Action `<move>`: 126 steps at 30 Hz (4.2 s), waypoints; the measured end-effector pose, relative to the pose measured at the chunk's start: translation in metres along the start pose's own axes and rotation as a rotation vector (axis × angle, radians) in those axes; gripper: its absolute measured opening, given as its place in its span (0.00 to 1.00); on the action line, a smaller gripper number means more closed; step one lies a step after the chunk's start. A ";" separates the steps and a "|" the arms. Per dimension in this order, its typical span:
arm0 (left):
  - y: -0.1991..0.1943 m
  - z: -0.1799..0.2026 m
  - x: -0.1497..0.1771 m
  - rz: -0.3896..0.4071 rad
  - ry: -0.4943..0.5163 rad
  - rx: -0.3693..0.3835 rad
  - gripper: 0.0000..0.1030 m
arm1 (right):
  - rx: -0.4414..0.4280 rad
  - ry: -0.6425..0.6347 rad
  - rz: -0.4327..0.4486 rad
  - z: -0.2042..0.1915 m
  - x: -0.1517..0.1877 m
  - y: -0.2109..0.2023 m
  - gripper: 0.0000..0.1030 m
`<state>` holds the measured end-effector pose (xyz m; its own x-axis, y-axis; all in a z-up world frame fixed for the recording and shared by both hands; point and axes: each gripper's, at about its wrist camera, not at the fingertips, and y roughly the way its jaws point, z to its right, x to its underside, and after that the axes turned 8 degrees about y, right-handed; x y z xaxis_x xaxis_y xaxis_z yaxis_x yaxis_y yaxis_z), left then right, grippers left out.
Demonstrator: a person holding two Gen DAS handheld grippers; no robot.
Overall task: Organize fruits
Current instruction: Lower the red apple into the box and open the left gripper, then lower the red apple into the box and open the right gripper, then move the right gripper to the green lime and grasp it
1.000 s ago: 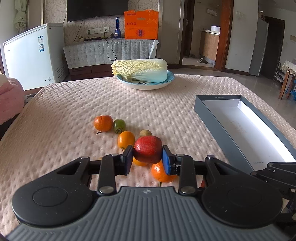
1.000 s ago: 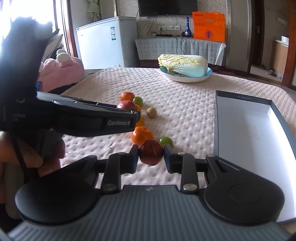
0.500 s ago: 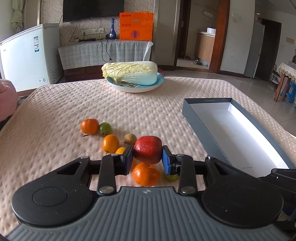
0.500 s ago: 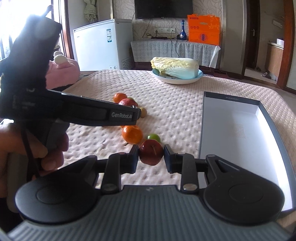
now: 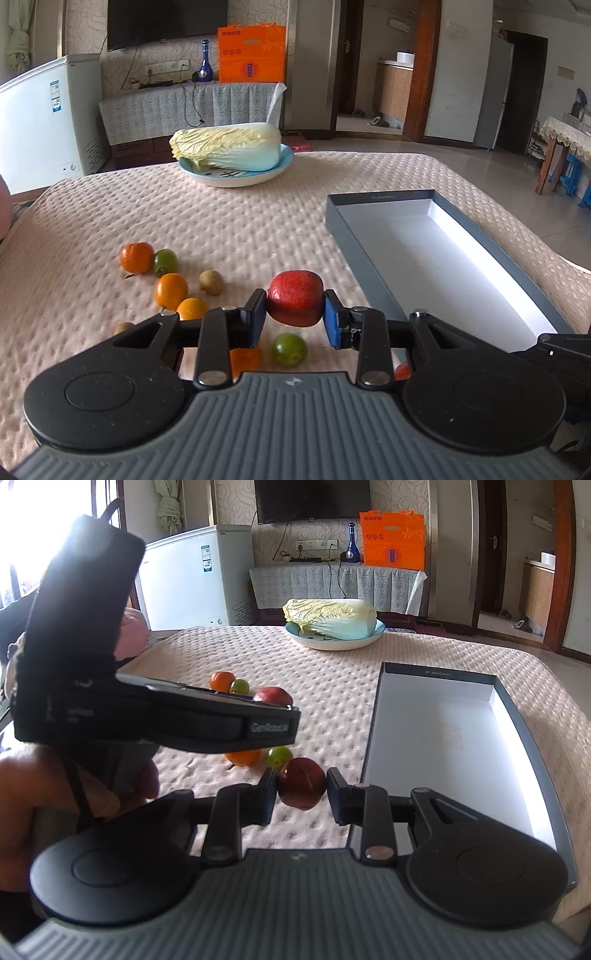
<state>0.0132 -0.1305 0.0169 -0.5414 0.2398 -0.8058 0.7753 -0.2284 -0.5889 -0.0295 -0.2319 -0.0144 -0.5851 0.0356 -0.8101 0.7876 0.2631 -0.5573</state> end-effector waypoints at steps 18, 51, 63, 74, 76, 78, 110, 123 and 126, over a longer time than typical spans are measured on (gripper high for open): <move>0.010 0.037 -0.016 0.040 0.012 0.076 0.37 | 0.116 0.102 0.041 0.059 0.000 -0.024 0.32; 0.048 0.099 -0.036 0.074 0.073 0.187 0.64 | 0.222 0.135 -0.025 0.097 0.007 -0.011 0.32; -0.012 0.061 -0.022 0.110 0.058 0.099 0.67 | 0.223 0.213 -0.042 0.098 -0.004 0.017 0.32; -0.059 -0.003 0.017 0.047 -0.080 0.029 0.72 | 0.253 0.282 -0.074 0.097 -0.014 0.051 0.33; -0.055 -0.012 0.019 0.034 -0.082 -0.009 0.72 | 0.253 0.293 -0.061 0.093 -0.015 0.050 0.38; -0.053 -0.023 0.021 0.027 -0.103 -0.026 0.72 | 0.267 0.268 -0.037 0.085 -0.017 0.048 0.50; -0.058 -0.117 0.042 0.023 -0.219 -0.180 0.73 | 0.035 0.055 0.117 -0.030 -0.019 0.037 0.51; -0.063 -0.176 0.061 0.010 -0.311 -0.278 0.73 | -0.017 0.026 0.010 -0.054 -0.009 0.065 0.46; -0.067 -0.184 0.063 0.019 -0.354 -0.270 0.73 | 0.000 0.000 -0.020 -0.056 -0.005 0.071 0.37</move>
<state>-0.0127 0.0737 0.0167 -0.5680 -0.1105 -0.8156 0.8178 0.0364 -0.5744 0.0186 -0.1596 -0.0392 -0.6005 0.0309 -0.7990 0.7759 0.2639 -0.5730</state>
